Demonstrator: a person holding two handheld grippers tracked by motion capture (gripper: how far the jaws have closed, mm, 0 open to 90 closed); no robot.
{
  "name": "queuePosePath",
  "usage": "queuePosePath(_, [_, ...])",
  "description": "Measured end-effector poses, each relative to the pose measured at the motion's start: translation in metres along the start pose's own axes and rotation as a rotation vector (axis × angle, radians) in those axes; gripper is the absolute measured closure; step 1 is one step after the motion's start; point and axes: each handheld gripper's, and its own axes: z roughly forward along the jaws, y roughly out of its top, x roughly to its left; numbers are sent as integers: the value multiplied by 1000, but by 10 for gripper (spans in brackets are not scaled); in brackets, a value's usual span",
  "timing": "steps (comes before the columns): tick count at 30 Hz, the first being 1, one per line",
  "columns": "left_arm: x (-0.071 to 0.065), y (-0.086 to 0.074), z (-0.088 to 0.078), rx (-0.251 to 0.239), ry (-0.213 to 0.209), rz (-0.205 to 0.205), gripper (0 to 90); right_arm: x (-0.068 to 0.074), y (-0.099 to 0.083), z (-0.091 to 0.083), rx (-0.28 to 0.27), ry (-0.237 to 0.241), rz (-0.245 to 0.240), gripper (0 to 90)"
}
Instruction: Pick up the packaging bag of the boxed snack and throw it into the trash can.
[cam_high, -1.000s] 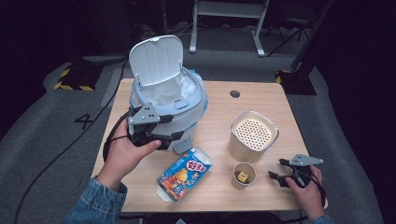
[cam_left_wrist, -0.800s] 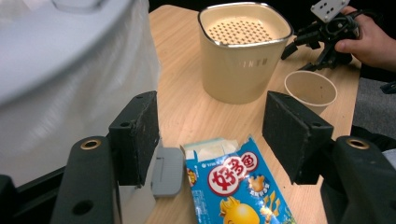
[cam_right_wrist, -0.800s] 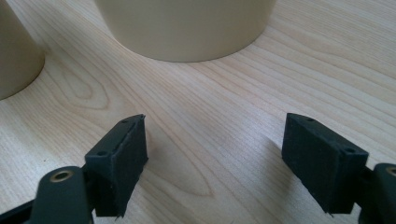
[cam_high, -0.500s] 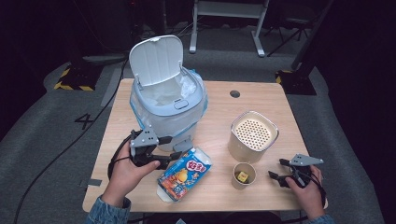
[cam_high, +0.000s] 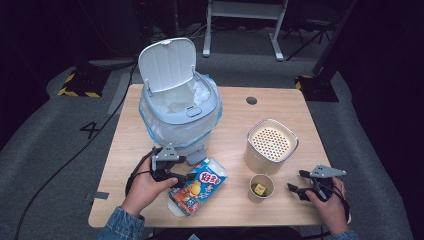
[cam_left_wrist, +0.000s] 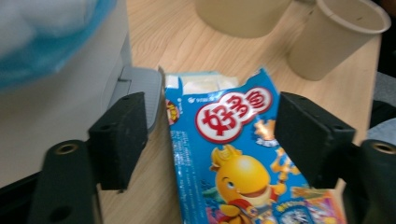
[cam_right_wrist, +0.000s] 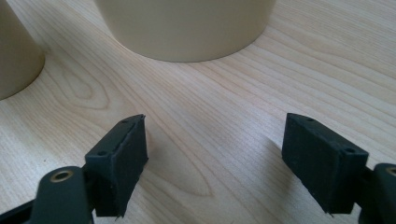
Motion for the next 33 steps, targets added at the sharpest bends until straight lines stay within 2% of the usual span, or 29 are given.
queuePosePath(2, [4,-5,9,10,-11,-9,255,0,0,0,0,0,0,225])
queuePosePath(5, [8,-11,20,44,12,-17,264,0,0,0,0,0,0,225])
queuePosePath(6, [11,-14,26,61,30,-29,294,0,0,0,0,1,0,225])
queuePosePath(9, [14,-17,31,76,33,-24,319,0,0,0,0,1,0,225])
queuePosePath(11, [17,-18,34,109,39,-20,377,0,0,0,0,1,0,225])
queuePosePath(12, [18,-19,37,116,41,-26,377,0,0,0,0,1,0,225])
queuePosePath(15, [21,-20,43,142,13,-44,426,0,0,0,0,2,0,225])
queuePosePath(20, [21,-21,52,183,3,-62,458,0,0,0,0,1,0,225])
queuePosePath(21, [21,-21,53,190,3,-62,464,0,0,0,0,1,0,225])
queuePosePath(22, [21,-21,54,199,13,-41,468,0,0,0,0,2,0,225])
queuePosePath(25, [19,-22,57,206,-4,-50,479,0,0,0,0,2,0,225])
queuePosePath(27, [17,-21,58,216,-6,-33,515,0,0,0,0,1,0,225])
queuePosePath(29, [16,-21,58,217,-21,-46,582,0,0,0,0,1,0,225])
queuePosePath(33, [17,-21,57,225,9,-42,690,0,0,0,0,1,0,225])
